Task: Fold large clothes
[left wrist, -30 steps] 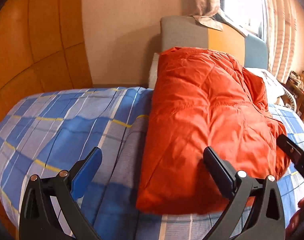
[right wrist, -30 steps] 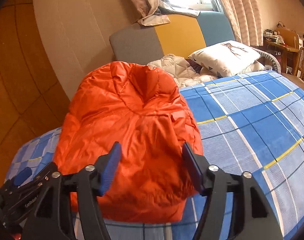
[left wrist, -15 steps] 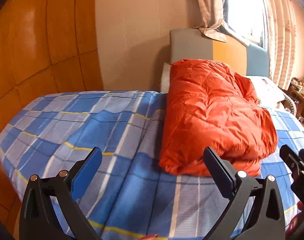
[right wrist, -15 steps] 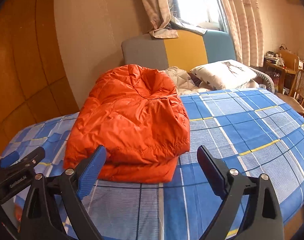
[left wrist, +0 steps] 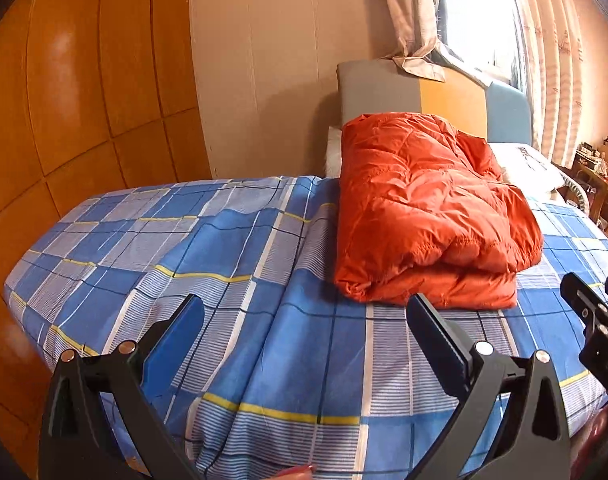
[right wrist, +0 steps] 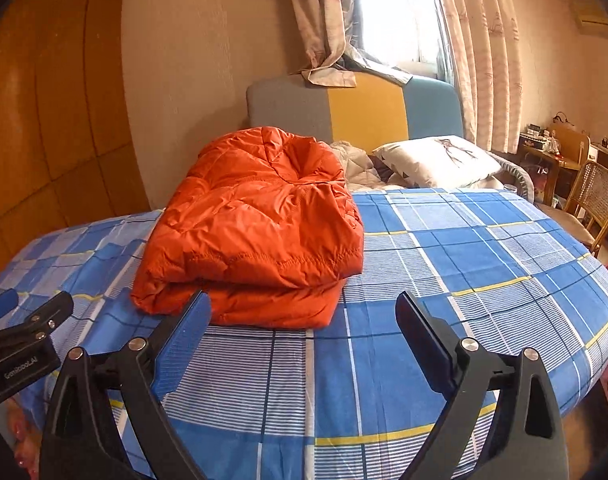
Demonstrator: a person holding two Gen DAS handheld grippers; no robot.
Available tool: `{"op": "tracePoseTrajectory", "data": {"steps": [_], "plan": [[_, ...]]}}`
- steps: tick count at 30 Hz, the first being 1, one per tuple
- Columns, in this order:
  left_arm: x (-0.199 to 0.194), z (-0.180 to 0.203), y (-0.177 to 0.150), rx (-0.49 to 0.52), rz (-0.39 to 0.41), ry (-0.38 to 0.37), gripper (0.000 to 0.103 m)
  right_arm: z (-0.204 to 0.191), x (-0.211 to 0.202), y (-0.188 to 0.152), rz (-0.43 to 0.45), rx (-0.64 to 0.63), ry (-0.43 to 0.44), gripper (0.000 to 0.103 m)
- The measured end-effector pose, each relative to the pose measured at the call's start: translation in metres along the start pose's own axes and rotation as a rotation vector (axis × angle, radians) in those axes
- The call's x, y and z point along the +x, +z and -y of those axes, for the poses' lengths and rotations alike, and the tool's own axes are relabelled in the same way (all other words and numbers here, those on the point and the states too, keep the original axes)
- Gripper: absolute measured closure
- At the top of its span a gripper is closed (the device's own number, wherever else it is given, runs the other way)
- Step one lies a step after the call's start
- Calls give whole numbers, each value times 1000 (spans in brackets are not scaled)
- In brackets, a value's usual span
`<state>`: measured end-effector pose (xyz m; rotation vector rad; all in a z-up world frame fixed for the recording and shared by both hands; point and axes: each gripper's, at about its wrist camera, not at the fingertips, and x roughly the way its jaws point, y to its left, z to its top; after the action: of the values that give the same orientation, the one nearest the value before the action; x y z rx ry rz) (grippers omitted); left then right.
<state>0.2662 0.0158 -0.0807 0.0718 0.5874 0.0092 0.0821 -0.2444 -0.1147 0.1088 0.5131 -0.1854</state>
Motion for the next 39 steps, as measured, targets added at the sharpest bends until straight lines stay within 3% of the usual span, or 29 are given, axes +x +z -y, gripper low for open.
{"op": "tracePoseTrajectory", "data": {"steps": [39], "plan": [[-23, 22, 5, 35, 33, -72, 2, -1, -15, 4, 32, -22, -11, 10]]}}
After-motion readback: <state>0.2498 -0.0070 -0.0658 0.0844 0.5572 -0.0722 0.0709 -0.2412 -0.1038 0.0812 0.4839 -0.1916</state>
